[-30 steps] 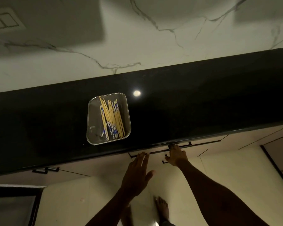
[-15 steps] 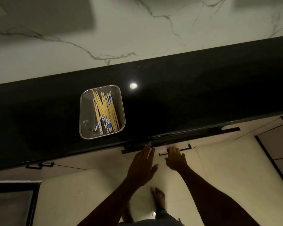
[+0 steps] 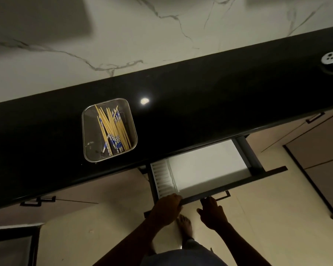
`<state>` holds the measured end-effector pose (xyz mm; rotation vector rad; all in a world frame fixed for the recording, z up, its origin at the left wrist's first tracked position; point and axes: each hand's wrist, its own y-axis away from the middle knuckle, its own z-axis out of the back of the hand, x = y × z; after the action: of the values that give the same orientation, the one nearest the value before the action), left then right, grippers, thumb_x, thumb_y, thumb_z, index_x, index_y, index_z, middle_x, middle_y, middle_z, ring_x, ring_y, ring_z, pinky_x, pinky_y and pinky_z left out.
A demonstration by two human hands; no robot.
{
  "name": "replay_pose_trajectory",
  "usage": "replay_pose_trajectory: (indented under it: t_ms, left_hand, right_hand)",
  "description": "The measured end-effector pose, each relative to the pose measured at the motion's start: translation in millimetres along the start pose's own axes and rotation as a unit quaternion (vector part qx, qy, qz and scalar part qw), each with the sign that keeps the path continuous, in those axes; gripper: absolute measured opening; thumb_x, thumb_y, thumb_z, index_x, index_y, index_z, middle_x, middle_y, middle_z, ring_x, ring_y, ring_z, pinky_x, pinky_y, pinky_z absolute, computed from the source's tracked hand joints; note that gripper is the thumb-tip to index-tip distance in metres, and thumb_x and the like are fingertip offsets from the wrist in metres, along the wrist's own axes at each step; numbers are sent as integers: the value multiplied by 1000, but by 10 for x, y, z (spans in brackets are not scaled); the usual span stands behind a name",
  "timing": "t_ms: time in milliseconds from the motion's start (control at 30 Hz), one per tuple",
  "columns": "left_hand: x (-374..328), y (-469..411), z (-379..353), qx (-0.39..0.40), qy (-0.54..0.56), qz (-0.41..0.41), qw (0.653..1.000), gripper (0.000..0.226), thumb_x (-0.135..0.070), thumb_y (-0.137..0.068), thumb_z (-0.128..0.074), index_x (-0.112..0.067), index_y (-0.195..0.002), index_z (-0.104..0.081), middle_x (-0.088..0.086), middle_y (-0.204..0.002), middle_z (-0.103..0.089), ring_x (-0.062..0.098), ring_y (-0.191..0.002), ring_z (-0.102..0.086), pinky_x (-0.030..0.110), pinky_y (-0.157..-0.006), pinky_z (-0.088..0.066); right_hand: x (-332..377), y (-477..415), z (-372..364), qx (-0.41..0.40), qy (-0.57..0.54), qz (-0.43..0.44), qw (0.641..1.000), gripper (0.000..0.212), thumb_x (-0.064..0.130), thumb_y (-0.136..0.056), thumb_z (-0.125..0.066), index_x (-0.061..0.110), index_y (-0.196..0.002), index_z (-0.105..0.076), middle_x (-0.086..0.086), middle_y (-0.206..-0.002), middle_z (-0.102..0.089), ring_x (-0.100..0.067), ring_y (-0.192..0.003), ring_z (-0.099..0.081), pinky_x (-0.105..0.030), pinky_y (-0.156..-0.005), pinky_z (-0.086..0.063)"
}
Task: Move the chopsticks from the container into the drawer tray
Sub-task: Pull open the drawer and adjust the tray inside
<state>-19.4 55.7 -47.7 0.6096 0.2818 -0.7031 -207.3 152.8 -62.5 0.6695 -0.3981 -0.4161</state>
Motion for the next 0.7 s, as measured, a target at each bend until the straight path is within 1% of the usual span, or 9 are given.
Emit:
replay_pose_trajectory:
  t_ms: [100, 167, 267, 333, 433, 533, 600, 667, 700]
  left_hand:
    - [28, 85, -17, 40, 34, -4, 999, 33, -42, -95, -52, -15, -106, -68, 6, -107, -70, 23, -100, -66, 35, -83, -52]
    - [29, 135, -27, 63, 52, -1, 997, 38, -46, -94, -56, -14, -105, -72, 6, -105, -73, 21, -98, -67, 34, -84, -54]
    - [10, 212, -48, 87, 59, 2, 994, 40, -47, -94, -59, -14, -111, -75, 5, -111, -74, 20, -103, -67, 35, -88, -55]
    - [18, 296, -102, 98, 43, -3, 994, 44, -53, -94, -58, -13, -107, -74, 5, -108, -74, 21, -102, -67, 35, -86, -53]
    - [33, 438, -204, 78, 24, -5, 997, 62, -73, -89, -48, -18, -108, -71, 0, -111, -70, 16, -102, -65, 35, -83, -52]
    - [48, 499, -235, 94, -68, -43, 992, 57, -61, -99, -36, -17, -119, -67, 5, -125, -65, 23, -120, -58, 39, -96, -50]
    - [72, 520, -243, 91, -141, -69, 983, 53, -48, -102, -36, -13, -133, -60, 11, -140, -57, 32, -138, -45, 45, -111, -40]
    - [110, 567, -247, 60, -235, -75, 967, 60, -50, -95, -53, -9, -140, -56, 16, -153, -46, 35, -149, -34, 49, -119, -34]
    - [123, 592, -258, 67, -256, -52, 963, 68, -55, -82, -69, -9, -131, -64, 18, -149, -53, 36, -145, -43, 49, -114, -42]
  right_hand:
    - [-57, 135, -74, 4, -4, -7, 1000, 63, 47, -101, -45, 19, -155, -28, -5, -162, -29, -25, -149, -29, -45, -116, -35]
    - [-79, 246, -89, 17, 2, -8, 1000, 60, 51, -100, -45, 17, -149, -41, -5, -155, -42, -23, -143, -41, -40, -112, -40]
    - [-37, 421, -51, 11, 4, 22, 1000, 42, 52, -97, -46, 19, -113, -65, -2, -118, -67, -20, -111, -65, -29, -85, -49]
    - [59, 530, 28, -25, -17, 61, 998, 35, 46, -95, -44, 19, -85, -64, -2, -88, -65, -21, -88, -68, -30, -68, -46]
    - [239, 557, 131, -41, -31, 125, 991, 38, 37, -99, -42, 15, -77, -63, 3, -72, -54, -21, -75, -66, -31, -63, -43]
    - [393, 484, 74, 9, -5, 183, 983, 35, 32, -100, -44, 9, -93, -70, -1, -87, -63, -23, -89, -68, -34, -76, -51]
    - [496, 438, -53, 35, 67, 208, 975, 35, 33, -101, -44, 12, -114, -68, -6, -116, -66, -25, -110, -65, -38, -91, -53]
    - [579, 400, -210, 16, 120, 195, 973, 38, 36, -99, -43, 18, -129, -59, -6, -139, -52, -27, -127, -52, -45, -98, -49]
    - [604, 380, -271, -10, 128, 176, 976, 39, 35, -98, -44, 18, -130, -55, -7, -145, -45, -29, -131, -46, -46, -97, -48]
